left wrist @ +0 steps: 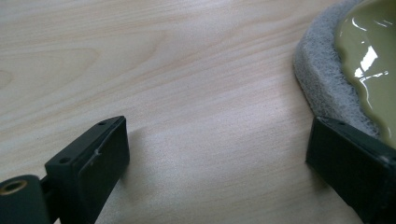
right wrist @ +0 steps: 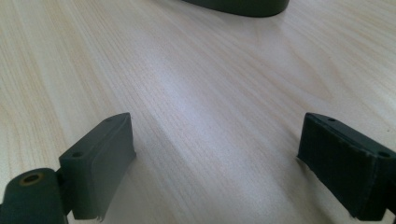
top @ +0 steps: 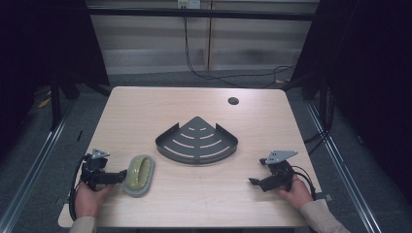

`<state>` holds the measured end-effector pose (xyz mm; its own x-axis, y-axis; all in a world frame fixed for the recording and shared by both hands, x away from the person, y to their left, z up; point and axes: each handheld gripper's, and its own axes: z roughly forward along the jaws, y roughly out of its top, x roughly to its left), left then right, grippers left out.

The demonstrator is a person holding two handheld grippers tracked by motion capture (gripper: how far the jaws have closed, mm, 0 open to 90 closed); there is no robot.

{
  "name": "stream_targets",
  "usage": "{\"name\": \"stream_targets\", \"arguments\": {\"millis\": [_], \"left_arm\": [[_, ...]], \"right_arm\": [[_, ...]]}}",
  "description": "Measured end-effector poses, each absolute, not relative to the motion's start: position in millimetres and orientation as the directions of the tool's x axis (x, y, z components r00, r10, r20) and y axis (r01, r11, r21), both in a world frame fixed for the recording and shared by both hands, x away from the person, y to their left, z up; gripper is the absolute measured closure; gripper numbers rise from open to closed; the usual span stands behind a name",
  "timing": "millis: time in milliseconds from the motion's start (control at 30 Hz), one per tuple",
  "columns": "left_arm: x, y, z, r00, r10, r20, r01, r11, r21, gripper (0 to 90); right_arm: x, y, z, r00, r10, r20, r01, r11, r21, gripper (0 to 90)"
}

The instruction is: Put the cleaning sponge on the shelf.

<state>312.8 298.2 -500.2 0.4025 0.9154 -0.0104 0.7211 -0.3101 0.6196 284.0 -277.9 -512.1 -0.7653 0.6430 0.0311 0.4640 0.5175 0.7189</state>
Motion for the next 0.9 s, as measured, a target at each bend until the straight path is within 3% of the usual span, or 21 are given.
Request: {"name": "stream_targets", "arguments": {"millis": [133, 233, 333, 633, 900], "left_arm": [[314, 297, -499, 0.394, 0.919, -0.015, 0.735, -0.305, 0.606, 5.6], [320, 294, -493, 0.398, 0.917, -0.021, 0.776, -0.324, 0.542, 7.3], [322, 296, -487, 0.399, 0.917, -0.028, 0.796, -0.331, 0.508, 17.4], [326, 300, -477, 0.39, 0.916, -0.089, 0.866, -0.333, 0.374, 18.3], [330, 297, -456, 0.385, 0.916, -0.109, 0.884, -0.333, 0.327, 20.3]], "right_arm": [[284, -278, -512, -0.765, 0.643, 0.031, 0.465, 0.517, 0.719, 10.1], [284, -278, -512, -0.765, 0.643, 0.031, 0.464, 0.517, 0.719, 10.1], [284, -278, -512, -0.765, 0.643, 0.029, 0.463, 0.519, 0.719, 10.1], [284, -278, -512, -0.765, 0.644, 0.029, 0.464, 0.519, 0.718, 10.1], [284, -278, -512, -0.765, 0.644, 0.031, 0.464, 0.517, 0.719, 10.1]]}}
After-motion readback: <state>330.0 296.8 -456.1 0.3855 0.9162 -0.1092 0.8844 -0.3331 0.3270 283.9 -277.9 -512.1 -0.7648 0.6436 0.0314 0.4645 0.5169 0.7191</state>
